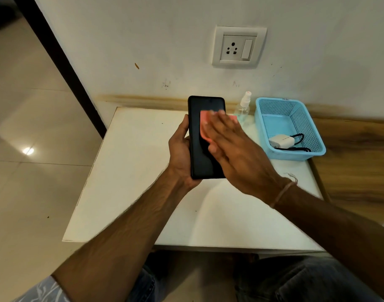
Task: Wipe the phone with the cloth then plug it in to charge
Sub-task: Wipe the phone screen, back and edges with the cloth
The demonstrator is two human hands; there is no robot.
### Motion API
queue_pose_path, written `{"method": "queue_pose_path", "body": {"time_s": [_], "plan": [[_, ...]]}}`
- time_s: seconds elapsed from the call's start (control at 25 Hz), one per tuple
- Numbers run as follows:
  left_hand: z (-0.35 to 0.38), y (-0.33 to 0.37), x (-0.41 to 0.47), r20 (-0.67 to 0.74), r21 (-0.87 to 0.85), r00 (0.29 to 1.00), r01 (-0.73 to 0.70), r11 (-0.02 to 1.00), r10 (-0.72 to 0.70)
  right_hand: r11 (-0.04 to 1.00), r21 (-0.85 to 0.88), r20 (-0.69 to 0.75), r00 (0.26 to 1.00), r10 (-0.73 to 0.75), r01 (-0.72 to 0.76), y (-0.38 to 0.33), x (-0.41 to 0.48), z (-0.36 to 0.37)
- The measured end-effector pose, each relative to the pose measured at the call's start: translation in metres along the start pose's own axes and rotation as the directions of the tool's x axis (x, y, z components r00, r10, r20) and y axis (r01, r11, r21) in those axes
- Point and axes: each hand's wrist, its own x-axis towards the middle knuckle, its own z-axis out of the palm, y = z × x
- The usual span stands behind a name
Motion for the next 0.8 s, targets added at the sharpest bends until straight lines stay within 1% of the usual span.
{"method": "queue_pose_path", "body": {"time_s": [0.16,0.28,0.36,0.44,0.52,0.56,0.68,0.8], "plan": [[0.002,-0.007,0.003,-0.043,-0.006,0.999,-0.009,1.000,0.009,0.988,0.058,-0.035,0.988,0.148,-0.146,0.003,0.034,-0.002],[0.002,-0.006,0.001,-0.025,-0.033,0.999,-0.041,0.999,0.040,0.983,0.041,-0.036,0.983,0.180,-0.179,-0.005,0.045,0.000],[0.002,-0.004,0.000,0.021,-0.066,0.999,-0.040,0.997,0.041,0.991,0.018,-0.038,0.991,0.132,-0.131,-0.014,0.042,0.000],[0.002,-0.002,-0.001,0.043,-0.094,0.998,-0.051,0.994,0.055,0.998,0.036,-0.020,0.999,0.045,-0.044,-0.023,0.029,0.001],[0.000,0.000,0.000,0.062,-0.071,0.996,-0.066,0.995,0.071,0.997,0.077,0.038,0.999,-0.031,0.028,-0.032,0.008,0.003],[0.000,0.002,-0.001,0.075,-0.047,0.996,-0.049,0.998,0.053,0.996,0.078,0.071,0.996,-0.057,0.051,-0.036,-0.004,0.005],[0.001,0.007,-0.004,0.098,-0.019,0.994,0.044,0.999,-0.042,0.993,0.012,0.148,0.982,-0.114,0.113,-0.038,-0.039,0.008],[0.004,0.007,-0.005,0.094,-0.029,0.995,0.044,0.999,-0.041,0.975,-0.052,0.194,0.960,-0.203,0.217,-0.023,-0.051,0.002]]}}
